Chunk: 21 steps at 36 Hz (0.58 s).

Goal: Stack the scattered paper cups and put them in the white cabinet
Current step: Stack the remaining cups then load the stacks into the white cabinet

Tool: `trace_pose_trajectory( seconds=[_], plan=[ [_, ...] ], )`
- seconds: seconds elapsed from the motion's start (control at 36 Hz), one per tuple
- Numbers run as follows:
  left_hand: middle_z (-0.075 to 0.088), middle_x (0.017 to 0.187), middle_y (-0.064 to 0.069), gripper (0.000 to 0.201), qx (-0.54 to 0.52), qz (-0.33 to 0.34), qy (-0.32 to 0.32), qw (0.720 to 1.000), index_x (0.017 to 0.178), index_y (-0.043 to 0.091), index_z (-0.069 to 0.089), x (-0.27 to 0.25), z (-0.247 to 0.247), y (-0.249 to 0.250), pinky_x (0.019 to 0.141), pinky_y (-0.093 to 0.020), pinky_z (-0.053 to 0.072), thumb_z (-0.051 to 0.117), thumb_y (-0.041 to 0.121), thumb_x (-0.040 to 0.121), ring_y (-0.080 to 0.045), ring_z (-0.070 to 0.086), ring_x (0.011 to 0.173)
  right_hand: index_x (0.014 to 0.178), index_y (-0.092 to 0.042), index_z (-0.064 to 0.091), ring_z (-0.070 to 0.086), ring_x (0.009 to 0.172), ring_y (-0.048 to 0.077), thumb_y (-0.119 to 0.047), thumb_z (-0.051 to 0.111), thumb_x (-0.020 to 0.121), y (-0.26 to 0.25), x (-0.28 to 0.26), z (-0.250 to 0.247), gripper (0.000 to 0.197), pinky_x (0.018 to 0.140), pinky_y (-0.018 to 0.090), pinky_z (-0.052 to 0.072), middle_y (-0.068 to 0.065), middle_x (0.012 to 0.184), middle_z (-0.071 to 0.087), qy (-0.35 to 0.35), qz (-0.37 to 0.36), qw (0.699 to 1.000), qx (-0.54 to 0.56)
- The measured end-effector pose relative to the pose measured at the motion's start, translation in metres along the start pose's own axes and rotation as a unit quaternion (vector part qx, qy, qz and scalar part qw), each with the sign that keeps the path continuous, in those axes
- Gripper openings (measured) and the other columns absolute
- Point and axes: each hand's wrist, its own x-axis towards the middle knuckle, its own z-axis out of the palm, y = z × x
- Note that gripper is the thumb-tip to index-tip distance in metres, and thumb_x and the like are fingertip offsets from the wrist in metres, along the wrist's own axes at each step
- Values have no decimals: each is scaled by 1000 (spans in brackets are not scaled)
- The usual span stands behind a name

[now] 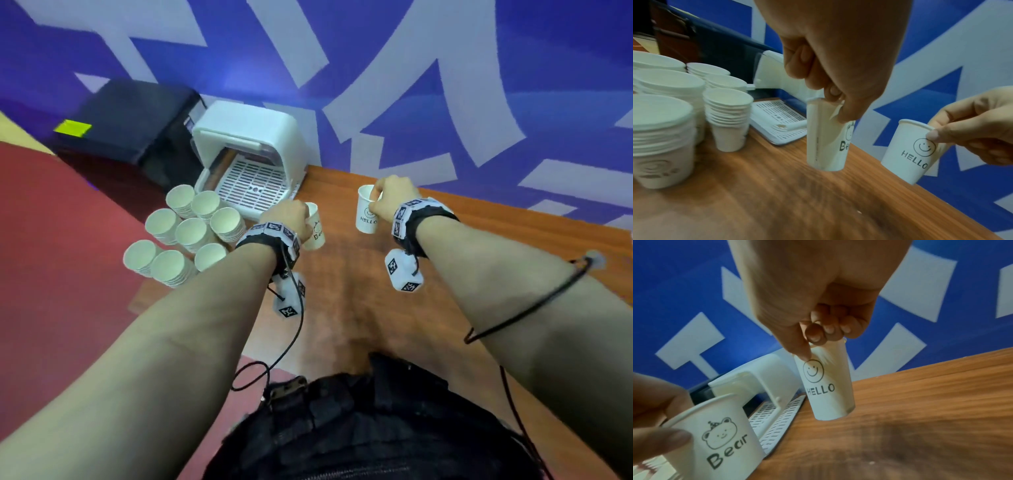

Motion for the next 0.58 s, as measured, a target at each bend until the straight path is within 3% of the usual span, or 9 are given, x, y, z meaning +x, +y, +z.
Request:
trace_pose_trajectory(
  seconds=[0.17, 0.31, 0.44, 0.58],
  plan=[
    [67, 94, -7, 23, -29, -17, 0, 999, 104, 14, 68, -32, 8, -98, 67, -31, 43, 61, 26, 86, -26, 60, 83, 89, -18, 68, 63, 86, 29, -14, 64, 76, -102, -9, 44, 14, 71, 33, 54, 8, 94, 68, -13, -50, 999, -13],
    [67, 95, -9, 22, -65, -23, 1, 998, 100, 10, 67, -53, 10, -164, 65, -31, 41, 58, 23, 84, -27, 62, 86, 91, -13, 69, 62, 82, 28, -14, 65, 76, -171, -17, 75, 16, 66, 32, 53, 7, 95, 67, -22, -76, 997, -25],
    [67, 94, -8, 23, -99, -34, 26, 994, 99, 11, 68, -68, 13, -215, 69, -30, 44, 60, 26, 84, -27, 62, 90, 92, -10, 69, 65, 86, 29, -13, 64, 76, -223, -22, 98, 17, 68, 35, 56, 11, 93, 67, -37, -101, 994, -34],
    [67, 90, -6, 19, -149, -85, 63, 983, 95, 15, 68, -72, 10, -244, 65, -28, 40, 63, 29, 83, -23, 59, 83, 91, -8, 67, 64, 88, 29, -12, 60, 75, -256, -17, 101, 19, 73, 37, 57, 11, 94, 68, -54, -135, 989, -42]
  ],
)
